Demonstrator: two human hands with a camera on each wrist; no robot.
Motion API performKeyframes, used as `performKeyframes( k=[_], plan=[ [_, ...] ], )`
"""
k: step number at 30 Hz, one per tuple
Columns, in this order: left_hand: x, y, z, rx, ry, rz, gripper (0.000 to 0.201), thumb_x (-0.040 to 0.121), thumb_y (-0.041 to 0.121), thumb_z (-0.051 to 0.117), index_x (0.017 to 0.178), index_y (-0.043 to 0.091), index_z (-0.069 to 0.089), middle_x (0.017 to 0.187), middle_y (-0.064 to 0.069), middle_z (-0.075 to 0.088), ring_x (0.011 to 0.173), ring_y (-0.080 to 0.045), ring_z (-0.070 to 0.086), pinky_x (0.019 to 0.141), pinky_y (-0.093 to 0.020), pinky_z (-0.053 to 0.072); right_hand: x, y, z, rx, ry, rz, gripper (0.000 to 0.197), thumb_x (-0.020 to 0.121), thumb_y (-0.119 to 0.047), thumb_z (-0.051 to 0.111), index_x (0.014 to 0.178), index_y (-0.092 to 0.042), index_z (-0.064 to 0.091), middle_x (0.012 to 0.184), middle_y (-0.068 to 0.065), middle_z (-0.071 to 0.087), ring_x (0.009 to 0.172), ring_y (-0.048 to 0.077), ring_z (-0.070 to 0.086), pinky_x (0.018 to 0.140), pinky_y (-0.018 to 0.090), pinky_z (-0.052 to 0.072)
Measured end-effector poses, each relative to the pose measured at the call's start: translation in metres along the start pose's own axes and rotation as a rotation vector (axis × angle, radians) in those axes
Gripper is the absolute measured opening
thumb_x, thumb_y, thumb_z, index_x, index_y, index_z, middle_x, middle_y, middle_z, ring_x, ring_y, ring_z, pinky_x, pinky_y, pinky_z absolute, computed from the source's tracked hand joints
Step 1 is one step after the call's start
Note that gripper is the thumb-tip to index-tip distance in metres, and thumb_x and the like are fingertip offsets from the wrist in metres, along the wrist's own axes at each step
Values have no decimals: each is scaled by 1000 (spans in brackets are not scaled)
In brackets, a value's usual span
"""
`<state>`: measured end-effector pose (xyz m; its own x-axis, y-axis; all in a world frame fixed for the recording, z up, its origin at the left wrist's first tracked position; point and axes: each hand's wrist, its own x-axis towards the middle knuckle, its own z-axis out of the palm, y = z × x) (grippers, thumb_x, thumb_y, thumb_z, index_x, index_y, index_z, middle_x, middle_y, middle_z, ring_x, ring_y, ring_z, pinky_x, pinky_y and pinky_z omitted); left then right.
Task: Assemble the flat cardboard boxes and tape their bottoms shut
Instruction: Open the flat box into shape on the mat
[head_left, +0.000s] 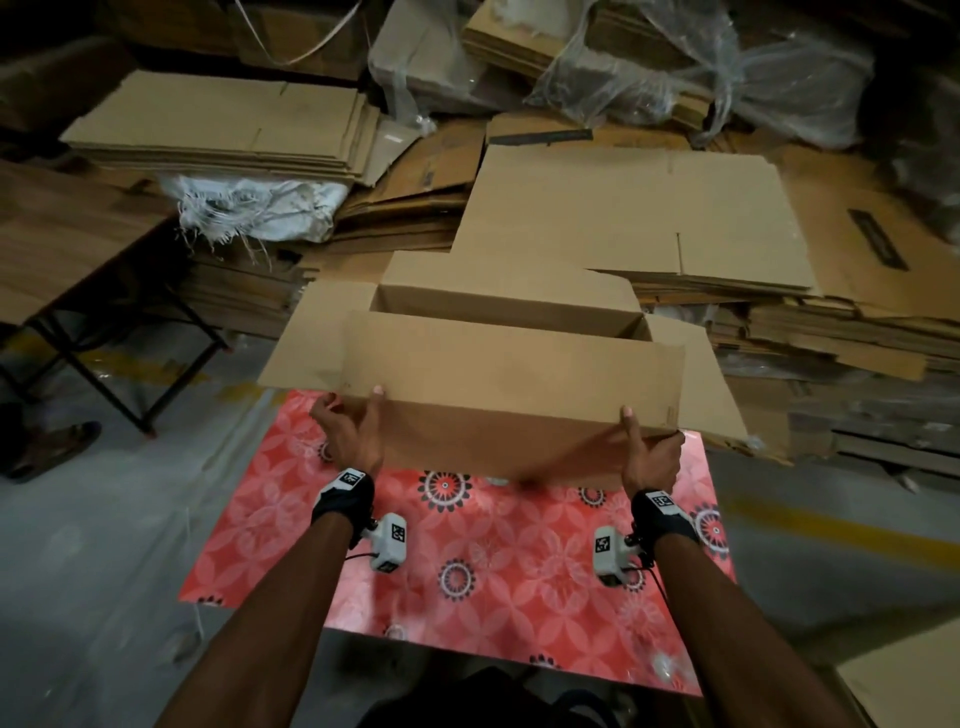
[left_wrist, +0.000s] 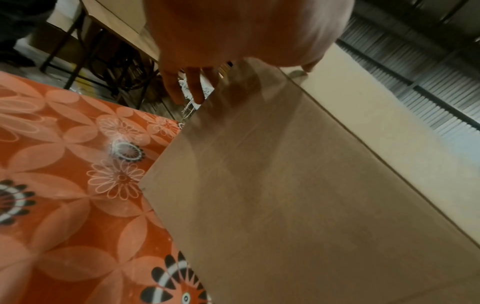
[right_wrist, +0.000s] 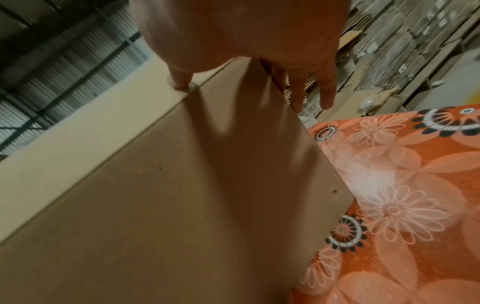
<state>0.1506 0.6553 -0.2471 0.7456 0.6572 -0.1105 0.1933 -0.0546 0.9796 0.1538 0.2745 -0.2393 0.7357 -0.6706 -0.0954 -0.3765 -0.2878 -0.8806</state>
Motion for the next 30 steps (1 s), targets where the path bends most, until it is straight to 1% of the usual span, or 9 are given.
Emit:
performKeyframes(
  k=[5,9,11,14,15,17,20,24,30],
  plan=[
    [-8,-11,-14,34,-219,1,76,77,28,88,136,10,43,135,-3,61,117,-18,62,96,-22,50,-1,30,5,40,-47,-49,115,70,-92,59,150,-12,35,149,15,51,135,37,49,112,51,40],
    [-18,-6,-16,204,-372,-26,56,80,-6,80,119,21,50,121,-8,63,112,-21,60,103,-37,48,-2,45,3,-61,-149,2,108,69,-71,80,146,-9,36,141,19,57,127,40,55,106,50,46],
    [-13,-15,-17,276,-437,-87,55,81,-6,78,120,19,49,118,-15,66,105,-20,60,100,-39,48,-2,43,1,-128,-200,32,102,67,-45,84,147,-8,32,136,22,60,122,44,58,101,48,48],
    [-2,-23,-19,312,-460,-122,45,60,23,93,94,10,68,108,-12,75,103,-23,70,102,-45,53,3,44,-4,-137,-223,42,91,66,-25,89,139,-9,37,128,20,64,117,42,61,96,43,50],
    [2,-28,-19,330,-454,-127,48,56,27,95,91,23,62,107,-8,74,106,-26,71,102,-49,53,8,45,-6,-128,-208,33,94,61,-27,91,137,-12,39,128,17,63,117,40,61,97,43,51],
    [12,-35,-16,313,-404,-88,63,57,27,98,97,23,49,117,-3,68,111,-30,68,102,-51,52,12,42,-11,-121,-180,-19,105,49,-36,91,139,-17,41,130,13,59,119,36,60,100,48,52],
    [9,-12,-17,221,-257,2,95,48,51,93,120,32,33,124,-6,66,108,-28,67,97,-51,55,5,15,-27,-140,-155,-93,112,56,-26,94,151,-18,35,140,15,50,125,37,55,105,48,48],
    [3,17,-27,354,-60,156,98,51,53,77,136,23,37,125,-17,64,114,-39,60,94,-52,51,4,-4,-44,-119,-97,-210,116,59,-25,94,154,-31,27,147,6,51,127,30,55,106,42,46],
    [6,32,-38,420,26,270,72,58,35,83,118,24,45,110,-7,69,104,-38,64,89,-47,53,6,-22,-51,-73,-91,-261,84,52,-42,86,122,-36,39,122,4,64,110,33,63,95,50,54]
  ],
)
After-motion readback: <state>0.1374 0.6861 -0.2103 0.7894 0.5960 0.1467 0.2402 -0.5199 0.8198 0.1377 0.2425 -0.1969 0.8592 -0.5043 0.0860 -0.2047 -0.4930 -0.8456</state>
